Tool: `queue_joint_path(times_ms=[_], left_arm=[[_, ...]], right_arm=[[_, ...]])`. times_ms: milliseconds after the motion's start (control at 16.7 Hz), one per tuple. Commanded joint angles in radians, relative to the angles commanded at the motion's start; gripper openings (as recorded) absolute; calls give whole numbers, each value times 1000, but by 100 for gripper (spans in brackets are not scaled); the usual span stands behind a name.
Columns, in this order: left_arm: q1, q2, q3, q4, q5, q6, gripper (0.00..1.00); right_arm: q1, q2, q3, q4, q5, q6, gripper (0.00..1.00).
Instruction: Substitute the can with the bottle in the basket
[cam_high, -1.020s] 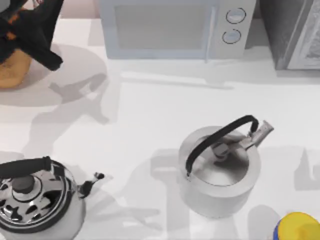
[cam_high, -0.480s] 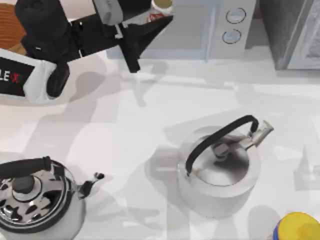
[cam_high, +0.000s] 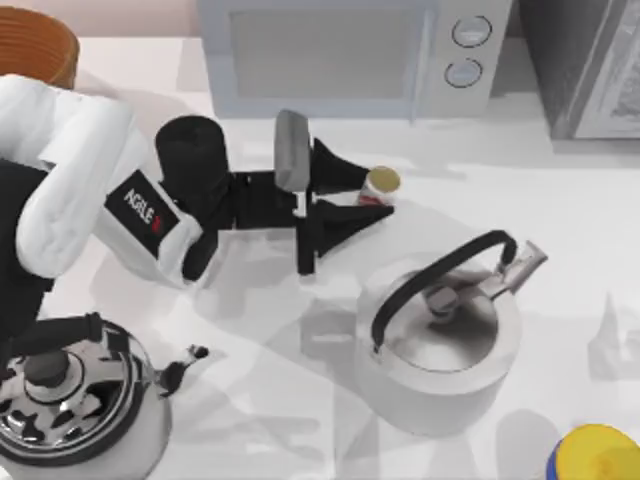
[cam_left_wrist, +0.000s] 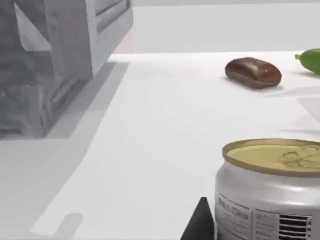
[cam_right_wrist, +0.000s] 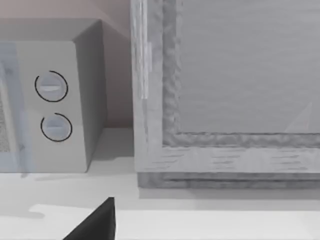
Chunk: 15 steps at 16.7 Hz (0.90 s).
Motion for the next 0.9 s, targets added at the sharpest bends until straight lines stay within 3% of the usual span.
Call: queue_joint_path(times_ms=[420, 900], left_arm=[[-11, 38, 8, 7, 19, -10, 0], [-11, 38, 8, 7, 19, -10, 60]], right_arm=[[0, 0, 0, 0, 0, 0, 100], [0, 0, 0, 0, 0, 0, 100]])
